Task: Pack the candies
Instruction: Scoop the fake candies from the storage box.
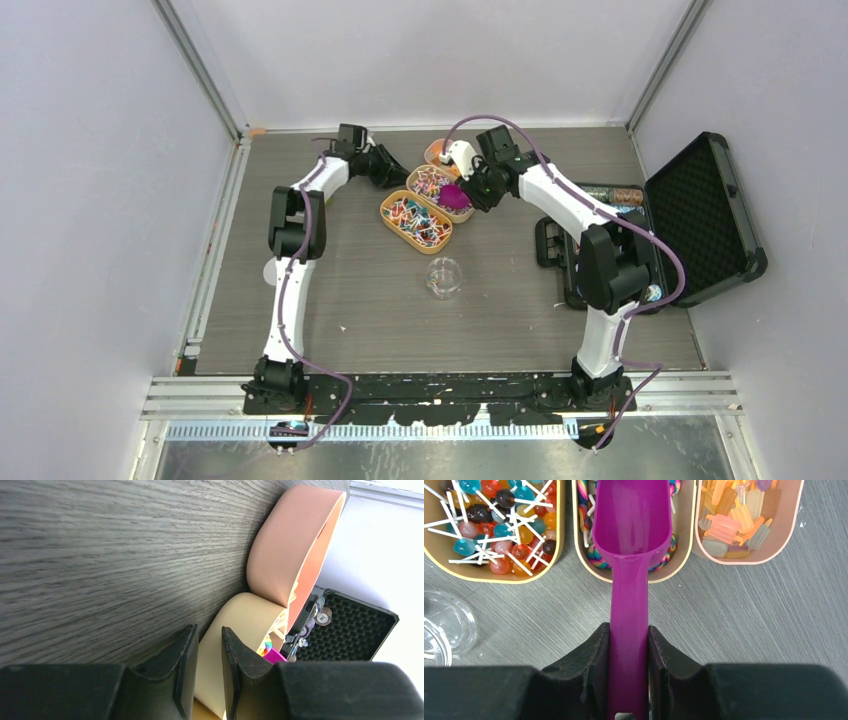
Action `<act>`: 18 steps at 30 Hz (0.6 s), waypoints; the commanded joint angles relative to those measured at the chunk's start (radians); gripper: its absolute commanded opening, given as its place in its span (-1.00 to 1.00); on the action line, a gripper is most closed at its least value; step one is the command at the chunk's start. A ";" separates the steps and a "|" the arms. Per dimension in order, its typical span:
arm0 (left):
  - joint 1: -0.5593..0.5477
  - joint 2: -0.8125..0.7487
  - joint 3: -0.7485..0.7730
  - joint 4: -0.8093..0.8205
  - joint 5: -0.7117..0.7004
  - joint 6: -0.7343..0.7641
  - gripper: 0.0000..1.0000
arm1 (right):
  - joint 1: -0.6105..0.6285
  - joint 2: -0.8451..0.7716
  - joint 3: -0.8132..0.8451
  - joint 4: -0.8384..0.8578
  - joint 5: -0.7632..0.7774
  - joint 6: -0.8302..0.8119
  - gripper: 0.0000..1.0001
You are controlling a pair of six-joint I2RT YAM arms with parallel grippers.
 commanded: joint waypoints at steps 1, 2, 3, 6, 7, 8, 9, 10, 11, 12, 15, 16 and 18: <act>-0.011 -0.053 -0.016 -0.023 0.035 0.028 -0.48 | 0.017 0.044 0.037 0.034 -0.049 0.001 -0.99; -0.012 -0.054 -0.017 -0.021 0.035 0.027 -0.48 | 0.018 0.045 0.032 0.053 -0.058 0.007 -0.99; -0.012 -0.054 -0.018 -0.020 0.034 0.026 -0.48 | 0.017 0.044 0.023 0.072 -0.067 0.013 -0.99; -0.012 -0.053 -0.019 -0.019 0.035 0.025 -0.48 | 0.015 0.037 -0.013 0.133 -0.085 0.035 -0.99; -0.012 -0.053 -0.019 -0.020 0.036 0.025 -0.48 | 0.015 0.033 -0.024 0.152 -0.087 0.040 -0.99; -0.012 -0.053 -0.018 -0.019 0.038 0.025 -0.48 | 0.015 0.032 -0.033 0.170 -0.091 0.045 -0.99; -0.013 -0.054 -0.019 -0.020 0.039 0.025 -0.48 | 0.015 0.029 -0.041 0.184 -0.096 0.050 -0.99; -0.012 -0.055 -0.021 -0.020 0.041 0.026 -0.48 | 0.012 0.028 -0.047 0.197 -0.102 0.052 -0.99; -0.013 -0.057 -0.023 -0.021 0.041 0.026 -0.48 | 0.008 0.027 -0.053 0.207 -0.108 0.058 -0.99; -0.012 -0.058 -0.024 -0.020 0.041 0.027 -0.48 | 0.004 0.024 -0.059 0.216 -0.116 0.067 -0.99; -0.012 -0.059 -0.024 -0.021 0.039 0.028 -0.49 | -0.026 0.012 -0.086 0.272 -0.174 0.121 -0.99; -0.012 -0.059 -0.024 -0.021 0.039 0.028 -0.49 | -0.036 0.009 -0.096 0.289 -0.194 0.148 -0.99; -0.012 -0.059 -0.023 -0.022 0.038 0.027 -0.49 | -0.048 0.006 -0.104 0.299 -0.211 0.168 -0.99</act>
